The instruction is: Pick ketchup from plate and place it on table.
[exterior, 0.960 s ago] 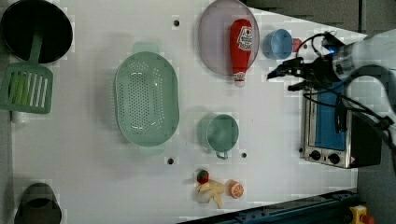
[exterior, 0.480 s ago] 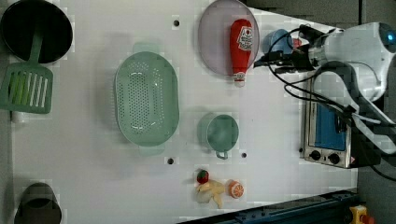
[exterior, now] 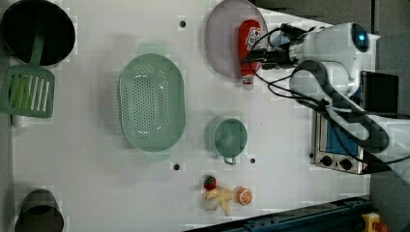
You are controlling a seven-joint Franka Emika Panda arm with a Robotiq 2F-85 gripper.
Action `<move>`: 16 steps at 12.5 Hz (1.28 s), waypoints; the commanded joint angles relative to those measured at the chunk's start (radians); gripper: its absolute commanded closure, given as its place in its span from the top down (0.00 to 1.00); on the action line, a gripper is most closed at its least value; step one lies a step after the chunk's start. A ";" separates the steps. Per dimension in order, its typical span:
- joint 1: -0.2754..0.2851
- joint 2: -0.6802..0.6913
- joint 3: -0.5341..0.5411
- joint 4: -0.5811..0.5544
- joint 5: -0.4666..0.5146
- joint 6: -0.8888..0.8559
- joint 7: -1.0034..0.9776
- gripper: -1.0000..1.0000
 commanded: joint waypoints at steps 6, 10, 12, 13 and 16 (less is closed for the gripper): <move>0.016 0.085 -0.008 0.087 -0.055 0.142 -0.045 0.84; 0.015 0.070 -0.006 0.097 -0.055 0.143 -0.043 0.60; 0.015 0.022 -0.004 0.097 -0.054 0.142 -0.024 0.60; 0.013 -0.018 -0.004 0.093 -0.054 0.128 -0.010 0.60; 0.003 -0.167 -0.004 0.082 -0.054 -0.068 0.050 0.60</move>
